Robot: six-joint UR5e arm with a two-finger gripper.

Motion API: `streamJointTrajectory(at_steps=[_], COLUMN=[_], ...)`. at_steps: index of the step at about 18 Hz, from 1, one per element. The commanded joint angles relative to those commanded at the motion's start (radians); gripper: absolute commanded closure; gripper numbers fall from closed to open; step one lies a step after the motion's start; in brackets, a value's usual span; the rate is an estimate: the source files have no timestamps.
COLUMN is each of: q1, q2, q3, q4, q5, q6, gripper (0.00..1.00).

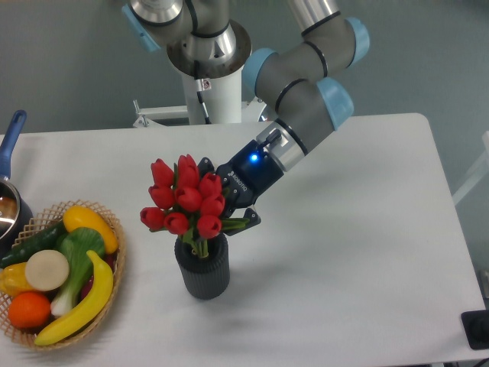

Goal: Pick up the flowers from the vase
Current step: 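Lift the gripped tulip bunch up out of the black vase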

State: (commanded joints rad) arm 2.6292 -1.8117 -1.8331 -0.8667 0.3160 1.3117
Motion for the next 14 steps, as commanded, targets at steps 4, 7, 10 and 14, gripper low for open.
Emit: streamJointTrajectory(at_steps=[4, 7, 10, 14], q1=[0.021, 0.023, 0.025, 0.020], q2=[0.032, 0.040, 0.060, 0.097], q3=[0.003, 0.024, 0.028, 0.025], q4=[0.000, 0.000, 0.000, -0.002], q5=[0.000, -0.003, -0.003, -0.003], q6=[-0.064, -0.104, -0.156, -0.213], gripper=[0.49, 0.48, 0.49, 0.48])
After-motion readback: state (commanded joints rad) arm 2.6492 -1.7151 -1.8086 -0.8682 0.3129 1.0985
